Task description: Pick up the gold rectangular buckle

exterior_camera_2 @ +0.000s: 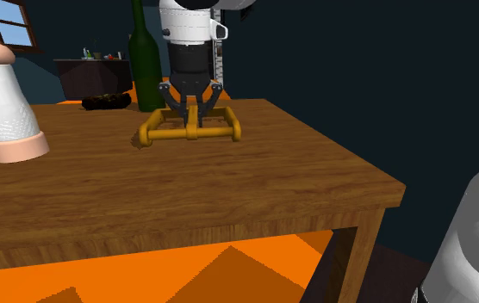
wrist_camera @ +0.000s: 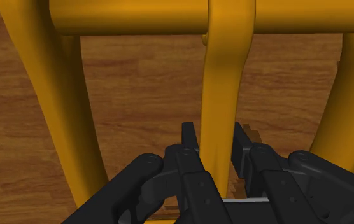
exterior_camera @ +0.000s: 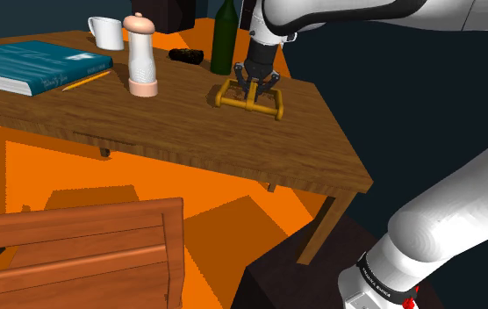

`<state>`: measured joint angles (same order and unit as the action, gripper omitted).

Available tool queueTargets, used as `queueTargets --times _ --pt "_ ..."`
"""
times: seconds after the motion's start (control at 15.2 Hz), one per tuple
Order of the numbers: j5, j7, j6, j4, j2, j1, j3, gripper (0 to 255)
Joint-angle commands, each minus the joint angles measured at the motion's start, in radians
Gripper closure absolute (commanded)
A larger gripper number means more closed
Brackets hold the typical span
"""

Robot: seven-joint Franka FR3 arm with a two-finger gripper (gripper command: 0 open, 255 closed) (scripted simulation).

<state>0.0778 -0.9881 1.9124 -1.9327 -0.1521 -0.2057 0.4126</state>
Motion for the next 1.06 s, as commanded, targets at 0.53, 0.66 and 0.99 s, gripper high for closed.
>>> queueTargets --times 0.53,0.66,0.99 --pt "0.001 0.012 -0.128 0.137 0.009 -0.002 -0.001 255" --pt "0.002 0.014 -0.156 0.169 0.014 -0.002 0.000 255" --pt "0.005 0.016 -0.200 0.222 0.024 -0.002 0.001 255"
